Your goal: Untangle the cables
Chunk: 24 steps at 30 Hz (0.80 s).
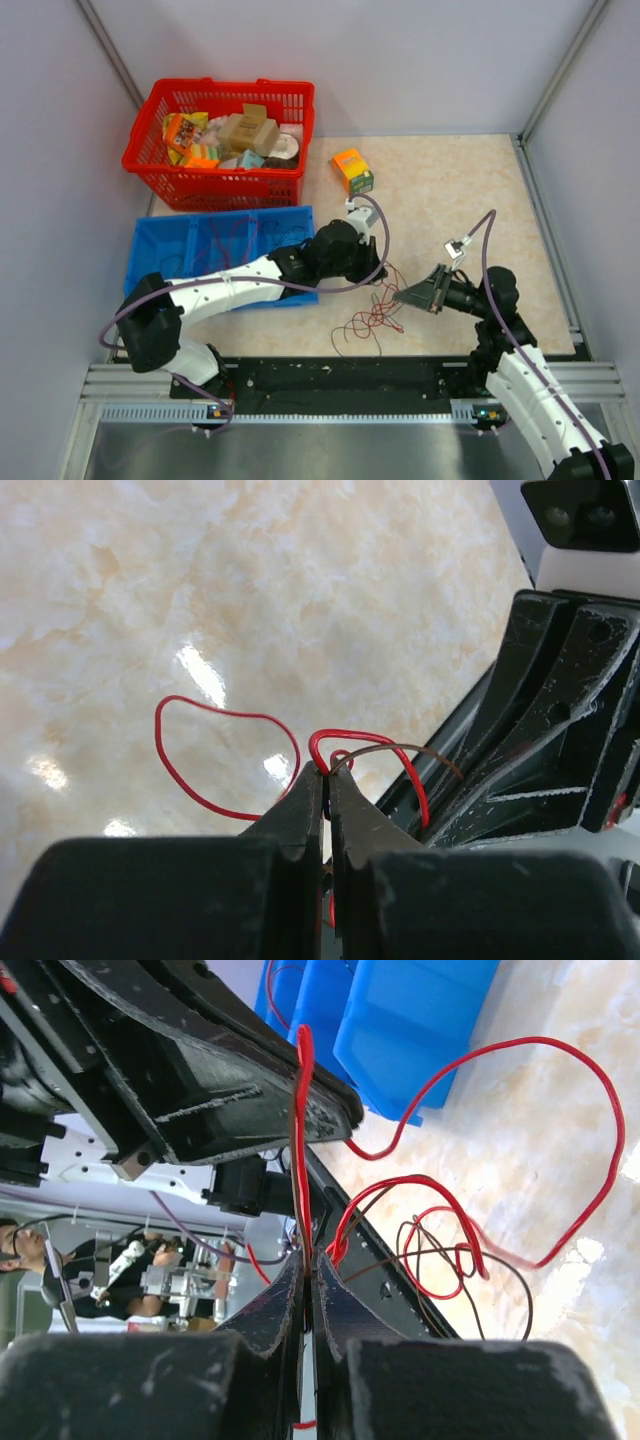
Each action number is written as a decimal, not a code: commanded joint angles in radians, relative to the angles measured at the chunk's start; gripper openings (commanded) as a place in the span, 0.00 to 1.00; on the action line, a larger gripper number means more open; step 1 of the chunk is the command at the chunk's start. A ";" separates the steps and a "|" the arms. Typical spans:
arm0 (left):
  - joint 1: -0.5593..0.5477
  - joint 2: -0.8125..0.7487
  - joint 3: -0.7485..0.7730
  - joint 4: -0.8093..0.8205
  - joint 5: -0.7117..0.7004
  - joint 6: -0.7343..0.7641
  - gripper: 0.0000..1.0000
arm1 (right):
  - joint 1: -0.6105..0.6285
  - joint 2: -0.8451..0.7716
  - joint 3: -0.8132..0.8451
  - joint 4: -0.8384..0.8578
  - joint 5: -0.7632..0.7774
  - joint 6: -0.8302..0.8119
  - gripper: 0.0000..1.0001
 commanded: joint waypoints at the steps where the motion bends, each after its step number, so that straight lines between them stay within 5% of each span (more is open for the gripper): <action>1: 0.002 -0.049 0.060 -0.105 -0.193 0.078 0.00 | 0.017 -0.027 0.061 -0.100 0.044 -0.058 0.00; 5: 0.001 -0.167 -0.009 -0.051 -0.193 0.092 0.00 | 0.017 -0.005 0.053 -0.195 0.160 -0.081 0.09; 7: 0.002 -0.224 -0.054 -0.005 -0.158 0.090 0.00 | 0.017 0.031 0.028 -0.161 0.195 -0.058 0.00; 15: 0.001 -0.377 -0.097 -0.072 -0.178 0.090 0.00 | 0.017 0.154 -0.005 0.004 0.255 -0.044 0.00; 20: 0.001 -0.411 -0.057 -0.140 -0.212 0.112 0.00 | 0.016 0.107 0.039 -0.130 0.386 -0.119 0.00; 22: 0.002 -0.410 -0.045 -0.151 -0.216 0.122 0.00 | 0.017 0.082 0.041 -0.044 0.299 -0.139 0.02; 24: 0.001 -0.397 -0.029 -0.163 -0.207 0.122 0.00 | 0.032 0.062 0.034 0.099 0.167 -0.136 0.37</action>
